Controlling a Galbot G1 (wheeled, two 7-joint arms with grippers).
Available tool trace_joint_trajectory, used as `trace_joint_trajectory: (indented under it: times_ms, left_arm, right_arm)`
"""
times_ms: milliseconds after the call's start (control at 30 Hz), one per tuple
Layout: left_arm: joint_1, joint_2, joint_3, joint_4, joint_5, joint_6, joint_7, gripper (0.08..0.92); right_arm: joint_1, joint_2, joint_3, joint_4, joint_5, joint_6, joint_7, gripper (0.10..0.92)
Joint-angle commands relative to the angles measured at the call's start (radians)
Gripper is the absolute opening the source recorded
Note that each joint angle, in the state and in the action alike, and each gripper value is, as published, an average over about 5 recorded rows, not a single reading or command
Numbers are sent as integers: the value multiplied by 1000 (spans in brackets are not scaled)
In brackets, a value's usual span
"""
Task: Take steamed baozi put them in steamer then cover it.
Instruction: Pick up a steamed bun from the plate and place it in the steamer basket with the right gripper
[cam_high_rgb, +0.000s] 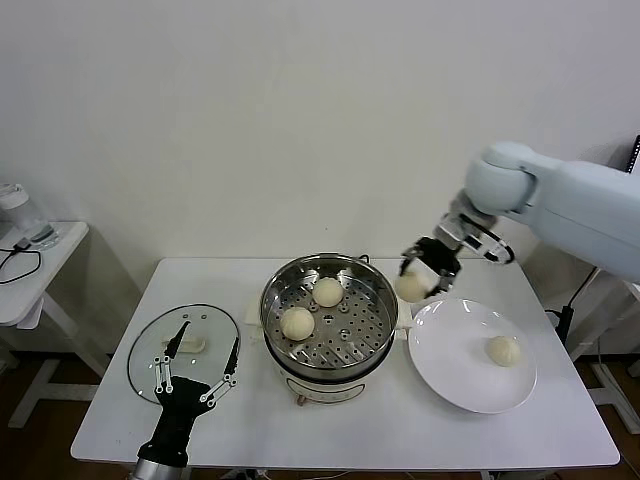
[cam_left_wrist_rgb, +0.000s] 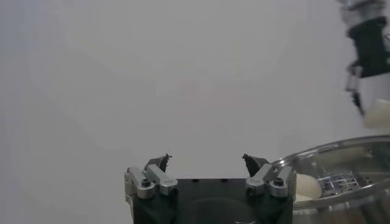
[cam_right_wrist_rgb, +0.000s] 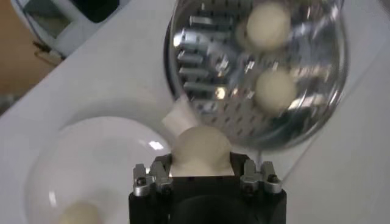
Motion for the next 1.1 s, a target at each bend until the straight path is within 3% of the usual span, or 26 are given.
trace_joint_trajectory:
  times_ms: [33, 500, 1100]
  left_arm:
    - [2, 0, 7, -2, 1, -4, 0, 823]
    - [3, -1, 13, -6, 2, -4, -1, 823]
    - [6, 3, 10, -7, 1, -12, -5, 823]
  right_arm:
    - [89, 176, -58, 96, -44, 148, 15, 662]
    - [-155, 181, -8, 135, -370, 326, 84, 653]
    - [-199, 265, -5, 92, -419, 370, 118, 657]
